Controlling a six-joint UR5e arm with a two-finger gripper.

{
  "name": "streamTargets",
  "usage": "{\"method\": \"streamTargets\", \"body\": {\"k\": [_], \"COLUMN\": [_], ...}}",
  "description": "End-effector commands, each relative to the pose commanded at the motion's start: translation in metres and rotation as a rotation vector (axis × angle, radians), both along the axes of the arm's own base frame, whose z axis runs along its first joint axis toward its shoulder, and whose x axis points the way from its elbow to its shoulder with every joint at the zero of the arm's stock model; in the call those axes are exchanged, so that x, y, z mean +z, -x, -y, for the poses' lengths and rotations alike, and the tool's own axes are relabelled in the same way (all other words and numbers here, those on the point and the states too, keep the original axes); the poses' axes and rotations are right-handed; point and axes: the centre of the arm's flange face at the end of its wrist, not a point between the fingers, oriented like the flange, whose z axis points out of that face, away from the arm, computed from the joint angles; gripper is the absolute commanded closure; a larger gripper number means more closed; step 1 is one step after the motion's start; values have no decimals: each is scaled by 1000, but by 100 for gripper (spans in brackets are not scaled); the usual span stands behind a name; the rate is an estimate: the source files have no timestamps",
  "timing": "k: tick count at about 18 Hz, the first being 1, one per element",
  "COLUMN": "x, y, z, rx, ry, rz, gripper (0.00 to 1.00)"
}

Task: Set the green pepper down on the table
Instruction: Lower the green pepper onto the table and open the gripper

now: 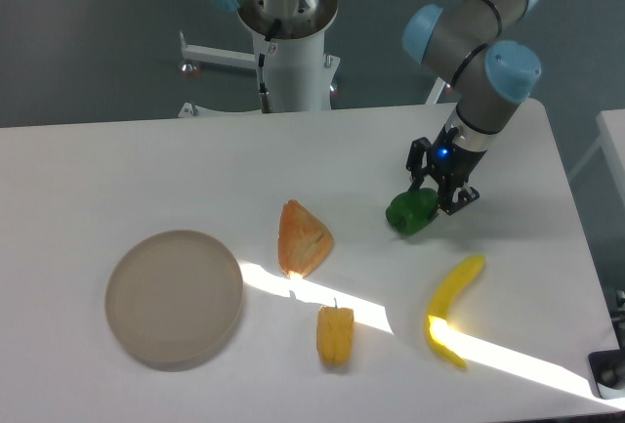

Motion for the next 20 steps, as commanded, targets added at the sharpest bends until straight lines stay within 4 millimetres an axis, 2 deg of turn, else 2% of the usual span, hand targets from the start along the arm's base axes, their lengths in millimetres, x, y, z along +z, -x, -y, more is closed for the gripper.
{"method": "streamTargets", "body": {"k": [20], "x": [-3], "y": [1], "z": [1], "rx": [32], "ry": [9], "rz": [13], "gripper": [66]}}
